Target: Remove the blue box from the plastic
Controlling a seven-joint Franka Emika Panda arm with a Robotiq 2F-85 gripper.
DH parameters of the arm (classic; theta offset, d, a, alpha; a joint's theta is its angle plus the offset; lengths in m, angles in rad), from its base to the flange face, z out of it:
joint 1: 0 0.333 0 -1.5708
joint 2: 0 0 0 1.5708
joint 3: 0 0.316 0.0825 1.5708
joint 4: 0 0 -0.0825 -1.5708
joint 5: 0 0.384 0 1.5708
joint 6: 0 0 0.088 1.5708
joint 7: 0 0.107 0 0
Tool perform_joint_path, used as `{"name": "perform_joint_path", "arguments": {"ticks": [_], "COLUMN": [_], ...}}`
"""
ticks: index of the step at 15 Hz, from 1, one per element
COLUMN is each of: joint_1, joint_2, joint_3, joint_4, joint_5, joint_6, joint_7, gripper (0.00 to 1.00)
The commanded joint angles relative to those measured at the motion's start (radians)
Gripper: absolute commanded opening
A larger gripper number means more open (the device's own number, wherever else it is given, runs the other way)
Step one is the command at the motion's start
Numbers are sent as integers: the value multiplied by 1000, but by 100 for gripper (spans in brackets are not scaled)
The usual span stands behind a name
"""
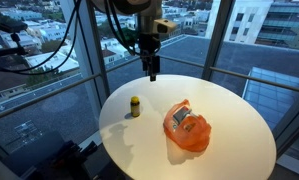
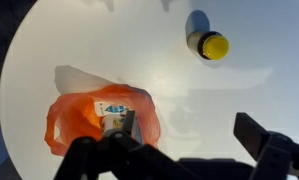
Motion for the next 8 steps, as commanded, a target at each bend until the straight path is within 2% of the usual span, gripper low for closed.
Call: {"name": "perform_joint_path", "arguments": {"ticks": [1,3,4,8], "joint_1": [8,8,6,-3], "joint_2": [0,0,-3,23], "joint_3": [-7,-7,-8,-23], "joint_4": [2,2,-10,0], "joint_5": [0,0,-5,16], "joint_6": [-3,-3,43,103], "joint_7": [0,0,23,20], "gripper": [100,100,100,100]}}
